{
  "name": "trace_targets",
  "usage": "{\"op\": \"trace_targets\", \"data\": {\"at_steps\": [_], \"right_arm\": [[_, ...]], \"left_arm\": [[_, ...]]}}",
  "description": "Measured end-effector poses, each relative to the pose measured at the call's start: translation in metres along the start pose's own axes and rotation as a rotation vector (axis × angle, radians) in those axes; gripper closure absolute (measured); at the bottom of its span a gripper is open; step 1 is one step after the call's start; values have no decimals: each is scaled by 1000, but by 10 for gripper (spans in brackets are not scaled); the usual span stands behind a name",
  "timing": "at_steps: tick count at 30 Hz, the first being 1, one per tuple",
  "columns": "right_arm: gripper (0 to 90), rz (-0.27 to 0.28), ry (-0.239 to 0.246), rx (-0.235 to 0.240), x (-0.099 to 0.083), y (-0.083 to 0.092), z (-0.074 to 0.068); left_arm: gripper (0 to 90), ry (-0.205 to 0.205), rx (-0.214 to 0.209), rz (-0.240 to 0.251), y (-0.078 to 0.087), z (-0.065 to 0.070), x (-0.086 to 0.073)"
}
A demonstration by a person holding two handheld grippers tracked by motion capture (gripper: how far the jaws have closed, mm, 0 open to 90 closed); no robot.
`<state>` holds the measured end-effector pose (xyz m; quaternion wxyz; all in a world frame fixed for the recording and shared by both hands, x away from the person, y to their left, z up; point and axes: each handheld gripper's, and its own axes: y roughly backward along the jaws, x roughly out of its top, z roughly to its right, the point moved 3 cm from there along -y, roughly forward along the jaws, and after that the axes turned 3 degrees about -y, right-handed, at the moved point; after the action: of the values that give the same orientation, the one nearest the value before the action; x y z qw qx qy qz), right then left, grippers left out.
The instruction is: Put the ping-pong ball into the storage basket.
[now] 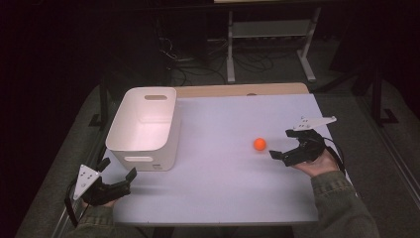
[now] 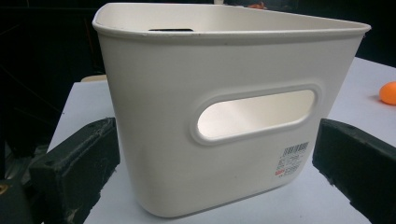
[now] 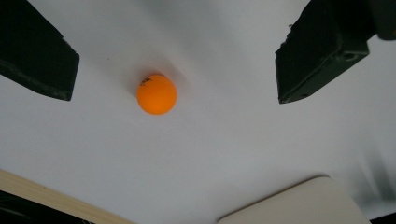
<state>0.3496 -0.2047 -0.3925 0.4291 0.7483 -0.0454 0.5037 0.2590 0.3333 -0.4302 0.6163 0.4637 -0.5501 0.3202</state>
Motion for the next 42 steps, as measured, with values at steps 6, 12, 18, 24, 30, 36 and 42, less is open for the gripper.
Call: {"op": "trace_targets", "data": {"at_steps": [6, 12, 18, 24, 30, 36, 42], "right_arm": [[0, -12, 10, 7, 5, -4, 0], [0, -19, 20, 13, 14, -7, 1], [0, -36, 38, 18, 21, -13, 1], [0, -56, 49, 28, 26, -19, 2], [0, -76, 55, 36, 31, -25, 4], [0, -91, 58, 45, 35, -32, 6], [0, -107, 57, 48, 39, -38, 9]], "left_arm": [[1, -1, -1, -1, 0, 0, 0], [1, 0, -3, 2, 0, 0, 0], [1, 0, -3, 2, 0, 0, 0], [1, 1, -2, 1, 0, 0, 0], [1, 1, -3, -1, 0, 0, 0], [1, 1, -4, 0, 0, 1, 0], [1, 0, -4, -2, -1, 1, 0]]}}
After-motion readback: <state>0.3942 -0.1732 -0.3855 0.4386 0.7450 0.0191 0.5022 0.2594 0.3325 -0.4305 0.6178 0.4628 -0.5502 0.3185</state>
